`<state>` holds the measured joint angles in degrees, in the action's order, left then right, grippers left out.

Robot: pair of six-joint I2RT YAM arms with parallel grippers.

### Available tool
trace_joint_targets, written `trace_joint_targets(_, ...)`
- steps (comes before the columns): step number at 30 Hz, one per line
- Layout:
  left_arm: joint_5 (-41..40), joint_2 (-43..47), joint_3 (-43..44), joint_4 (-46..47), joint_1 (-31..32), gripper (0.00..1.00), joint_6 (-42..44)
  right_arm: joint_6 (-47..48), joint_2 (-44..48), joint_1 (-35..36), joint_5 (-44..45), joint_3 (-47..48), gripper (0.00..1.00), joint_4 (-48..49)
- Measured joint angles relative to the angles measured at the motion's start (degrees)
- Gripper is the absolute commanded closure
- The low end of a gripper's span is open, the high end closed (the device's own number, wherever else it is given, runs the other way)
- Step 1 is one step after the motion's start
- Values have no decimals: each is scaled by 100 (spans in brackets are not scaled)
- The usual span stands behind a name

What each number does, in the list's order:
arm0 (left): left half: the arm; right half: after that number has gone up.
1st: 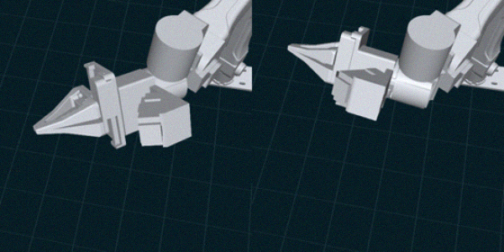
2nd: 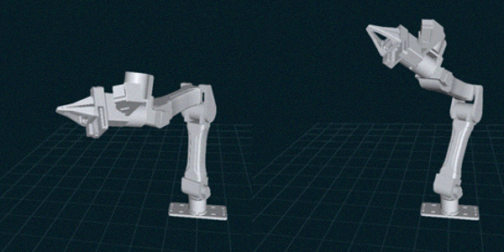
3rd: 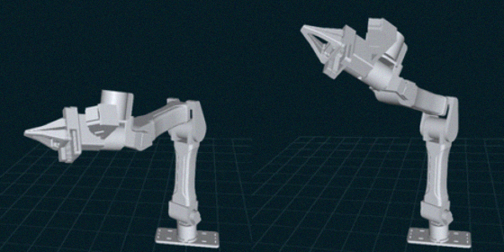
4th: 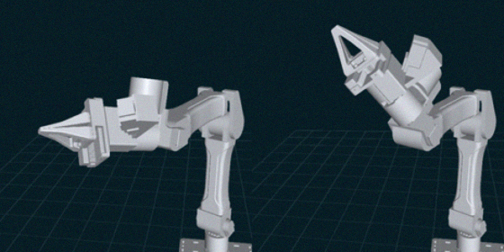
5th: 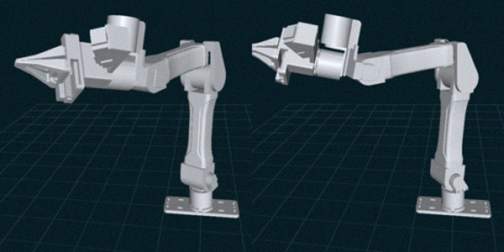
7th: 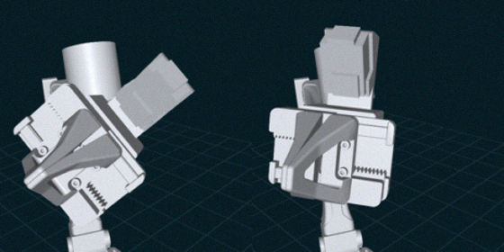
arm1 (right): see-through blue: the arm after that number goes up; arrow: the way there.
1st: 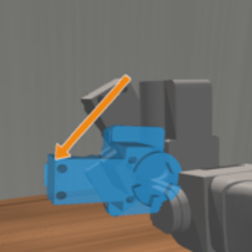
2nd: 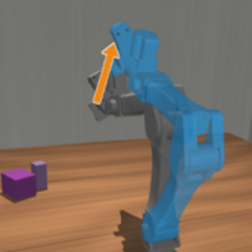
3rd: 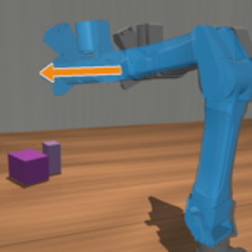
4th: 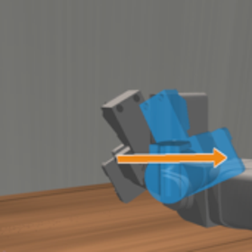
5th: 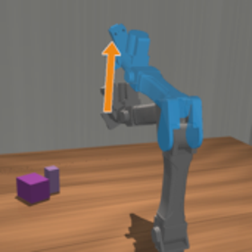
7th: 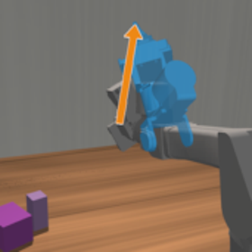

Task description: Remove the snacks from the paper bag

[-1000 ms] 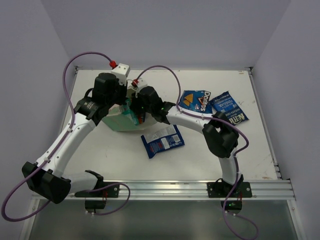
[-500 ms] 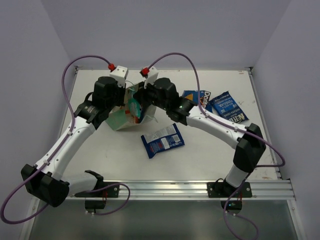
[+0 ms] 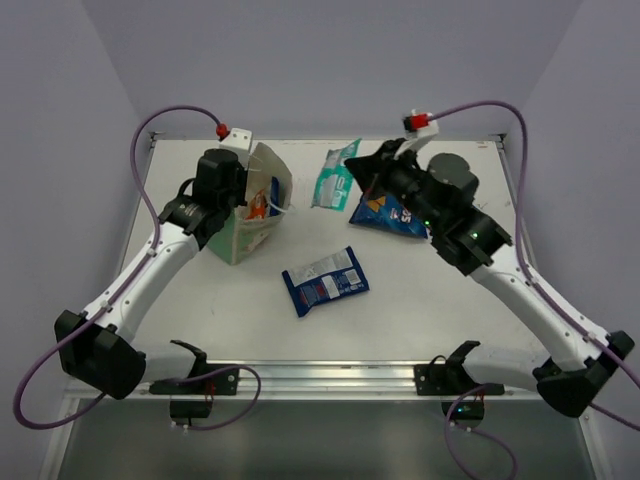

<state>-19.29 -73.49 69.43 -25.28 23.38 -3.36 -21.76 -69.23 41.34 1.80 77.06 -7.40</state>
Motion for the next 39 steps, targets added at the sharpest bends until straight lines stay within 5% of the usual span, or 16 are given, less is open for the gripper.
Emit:
trace_joint_targets(11, -341, -245, 170, -11, -92, 100, 125, -852, 1659, -518, 413, -2815, 100, -313)
trace_joint_targets(15, -212, -184, 234, -22, -98, 100, 339, -1486, 1676, -599, 1075, -3799, 42, -1303)
trace_joint_targets(17, -107, -111, 286, -50, -103, 100, 487, -1676, 1690, -634, 1434, -3799, 31, -1814)
trace_joint_targets(19, -2, -39, 372, -85, -103, 100, 616, -1659, 1703, -647, 1676, -3569, 22, -2138)
trace_joint_targets(25, 396, 177, 625, -247, -103, 100, 855, -1010, 1390, -474, 1473, -1786, 18, -2061)
trace_joint_targets(33, 568, 190, 675, -470, -94, 100, 857, -332, -625, 721, 728, 1054, 24, -1307)
trace_joint_targets(39, 570, 190, 675, -590, -85, 100, 684, -479, -2146, 1088, 282, 1683, 25, -1029)
